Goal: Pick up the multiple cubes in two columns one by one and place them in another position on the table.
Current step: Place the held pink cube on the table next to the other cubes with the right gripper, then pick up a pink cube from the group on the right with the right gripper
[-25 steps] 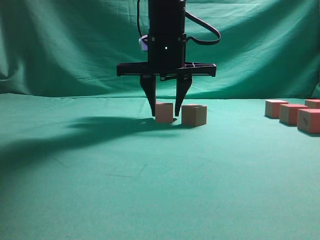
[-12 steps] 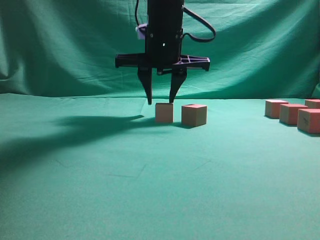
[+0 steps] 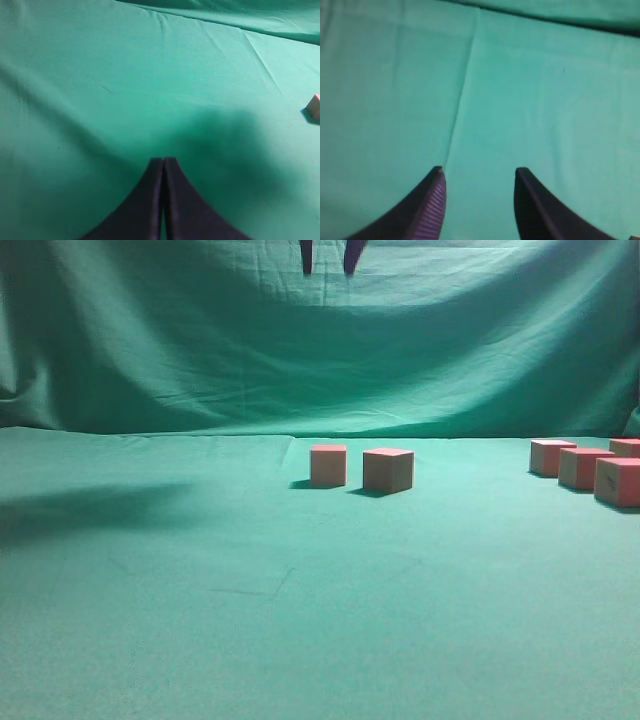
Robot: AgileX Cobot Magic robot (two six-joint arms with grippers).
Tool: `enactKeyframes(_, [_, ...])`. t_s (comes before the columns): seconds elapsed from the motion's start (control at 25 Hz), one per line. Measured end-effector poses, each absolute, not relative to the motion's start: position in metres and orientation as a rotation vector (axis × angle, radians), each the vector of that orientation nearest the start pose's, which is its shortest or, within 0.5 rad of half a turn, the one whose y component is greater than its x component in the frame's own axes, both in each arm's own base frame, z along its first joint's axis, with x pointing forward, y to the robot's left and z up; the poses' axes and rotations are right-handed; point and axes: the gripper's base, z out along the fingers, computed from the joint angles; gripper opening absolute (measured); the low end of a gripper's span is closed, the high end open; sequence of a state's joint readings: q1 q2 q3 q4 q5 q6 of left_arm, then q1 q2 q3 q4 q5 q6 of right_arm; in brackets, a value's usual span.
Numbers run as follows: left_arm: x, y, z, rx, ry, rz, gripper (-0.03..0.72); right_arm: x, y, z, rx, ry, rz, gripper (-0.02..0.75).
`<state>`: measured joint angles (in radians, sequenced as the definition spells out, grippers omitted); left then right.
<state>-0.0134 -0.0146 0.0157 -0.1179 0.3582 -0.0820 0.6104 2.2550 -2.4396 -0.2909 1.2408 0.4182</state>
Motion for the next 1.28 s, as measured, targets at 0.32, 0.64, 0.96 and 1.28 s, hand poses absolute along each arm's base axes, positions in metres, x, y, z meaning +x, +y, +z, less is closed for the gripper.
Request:
enactKeyframes(0.32, [0.053,-0.004,0.177,-0.136,1.839,-0.182,0.000,0.368,0.237,0.419,-0.366,2.358,0.180,0.309])
enactKeyframes(0.64, [0.053,-0.004,0.177,-0.136,1.839,-0.182,0.000,0.296,0.175,0.446,-0.343,2.381,0.045,0.309])
enactKeyframes(0.96, [0.053,-0.004,0.177,-0.136,1.839,-0.182,0.000,0.253,0.097,0.357,-0.067,2.685,-0.178,0.309])
enactKeyframes(1.28, [0.053,-0.004,0.177,-0.136,1.839,-0.182,0.000,0.223,0.058,0.253,0.078,2.956,-0.233,0.309])
